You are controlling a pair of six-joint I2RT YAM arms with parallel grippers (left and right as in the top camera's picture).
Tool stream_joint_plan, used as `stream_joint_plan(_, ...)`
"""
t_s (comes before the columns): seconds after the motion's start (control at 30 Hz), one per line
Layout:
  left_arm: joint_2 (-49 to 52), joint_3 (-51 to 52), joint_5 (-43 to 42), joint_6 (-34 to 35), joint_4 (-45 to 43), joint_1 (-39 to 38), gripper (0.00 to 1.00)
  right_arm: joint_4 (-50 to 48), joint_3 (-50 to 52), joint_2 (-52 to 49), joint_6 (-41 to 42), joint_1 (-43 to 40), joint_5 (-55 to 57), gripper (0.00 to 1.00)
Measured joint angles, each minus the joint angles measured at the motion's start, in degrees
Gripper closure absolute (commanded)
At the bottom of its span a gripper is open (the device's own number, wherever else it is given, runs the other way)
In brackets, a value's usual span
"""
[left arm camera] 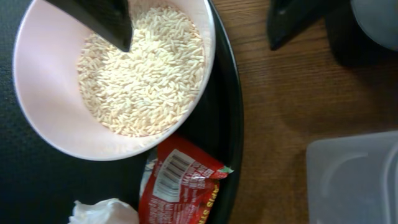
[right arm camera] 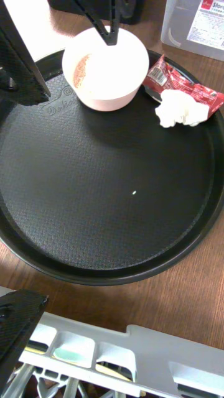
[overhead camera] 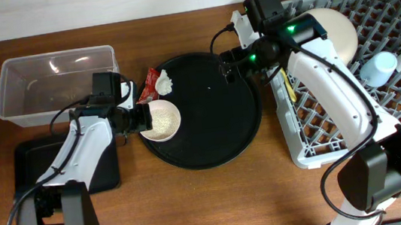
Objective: Sort waste into correct bins and load items into the dishwasher rack
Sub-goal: 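Grip the rim of the pink rice bowl with the left gripper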
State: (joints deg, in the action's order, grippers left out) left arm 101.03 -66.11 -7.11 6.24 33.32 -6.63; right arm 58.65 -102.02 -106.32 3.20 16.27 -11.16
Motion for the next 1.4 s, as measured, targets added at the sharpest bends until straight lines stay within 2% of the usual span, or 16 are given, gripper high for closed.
stream_joint_plan(0.27, 4.24, -0.02, 0.57, 0.31, -0.02, 0.0, 0.6, 0.02, 0.0, 0.0, 0.02, 0.0, 0.0, 0.02)
stream_joint_plan(0.43, 4.57, -0.02, 0.59, 0.31, -0.22, 0.0, 0.62, 0.0, 0.0, 0.0, 0.04, 0.0, 0.0, 0.02)
stream_joint_plan(0.57, 4.57, -0.02, 0.57, 0.37, -0.46, 0.0, 0.77, 0.07, 0.0, 0.0, 0.02, 0.0, 0.0, 0.02)
stream_joint_plan(1.0, 4.57, -2.05, 0.79, 0.33, 0.15, -0.74, 0.75, 0.22, 0.0, 0.0, 0.07, 0.0, 0.0, 0.02)
stream_joint_plan(1.4, 4.57, -2.05, 6.14, 0.31, 1.57, -2.73, 0.77, 0.24, 0.0, 0.0, 0.07, 0.0, 0.0, 0.02)
